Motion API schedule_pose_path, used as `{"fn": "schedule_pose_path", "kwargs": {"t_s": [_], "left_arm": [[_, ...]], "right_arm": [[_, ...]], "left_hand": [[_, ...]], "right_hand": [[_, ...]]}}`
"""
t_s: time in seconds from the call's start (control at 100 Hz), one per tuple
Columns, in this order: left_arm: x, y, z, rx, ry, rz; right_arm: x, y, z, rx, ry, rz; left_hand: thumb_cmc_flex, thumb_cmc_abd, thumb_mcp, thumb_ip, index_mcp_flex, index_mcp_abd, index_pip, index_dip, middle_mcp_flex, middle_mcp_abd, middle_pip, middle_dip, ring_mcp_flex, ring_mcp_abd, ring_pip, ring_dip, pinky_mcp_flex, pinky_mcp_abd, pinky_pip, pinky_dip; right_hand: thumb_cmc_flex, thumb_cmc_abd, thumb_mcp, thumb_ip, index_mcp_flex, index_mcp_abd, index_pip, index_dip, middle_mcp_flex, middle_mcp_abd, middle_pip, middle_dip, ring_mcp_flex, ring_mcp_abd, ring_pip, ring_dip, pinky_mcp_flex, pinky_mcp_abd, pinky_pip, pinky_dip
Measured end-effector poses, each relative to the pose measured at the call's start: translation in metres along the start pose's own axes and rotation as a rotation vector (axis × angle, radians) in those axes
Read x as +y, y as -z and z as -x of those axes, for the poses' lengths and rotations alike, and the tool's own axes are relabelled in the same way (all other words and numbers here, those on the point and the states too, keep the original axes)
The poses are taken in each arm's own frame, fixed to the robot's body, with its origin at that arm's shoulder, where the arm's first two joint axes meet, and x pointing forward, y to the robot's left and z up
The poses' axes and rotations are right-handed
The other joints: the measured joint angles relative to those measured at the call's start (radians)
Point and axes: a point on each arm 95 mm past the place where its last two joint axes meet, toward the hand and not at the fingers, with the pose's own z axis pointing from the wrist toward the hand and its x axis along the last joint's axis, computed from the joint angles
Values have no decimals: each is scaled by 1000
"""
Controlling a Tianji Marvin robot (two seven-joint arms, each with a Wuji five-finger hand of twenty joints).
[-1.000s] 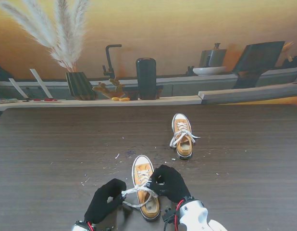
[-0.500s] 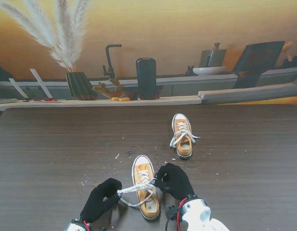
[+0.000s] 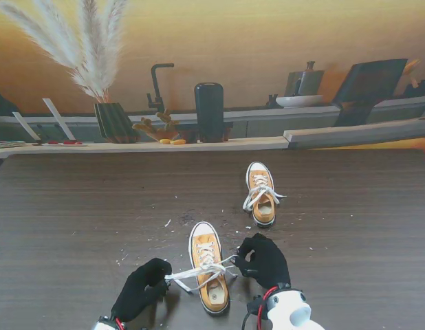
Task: Tie the shoelaces into a bow on the shoes
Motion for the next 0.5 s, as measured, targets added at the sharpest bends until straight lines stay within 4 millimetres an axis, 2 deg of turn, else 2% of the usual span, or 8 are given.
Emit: {"fn": "schedule_pose_path", "kwargs": {"t_s": [0.5], "left_arm": [[-4, 6, 2, -26, -7, -8]], "right_arm": [[8, 0, 8, -70, 18, 55]], "left_hand": [[0, 0, 0, 0, 0, 0, 0, 0, -2, 0, -9, 1, 0, 0, 0, 0, 0, 0, 0, 0]], "right_hand": [[11, -1, 0, 0, 0, 9, 0, 0, 0, 1, 0, -9, 4, 1, 0, 0, 0, 4, 0, 0]]}}
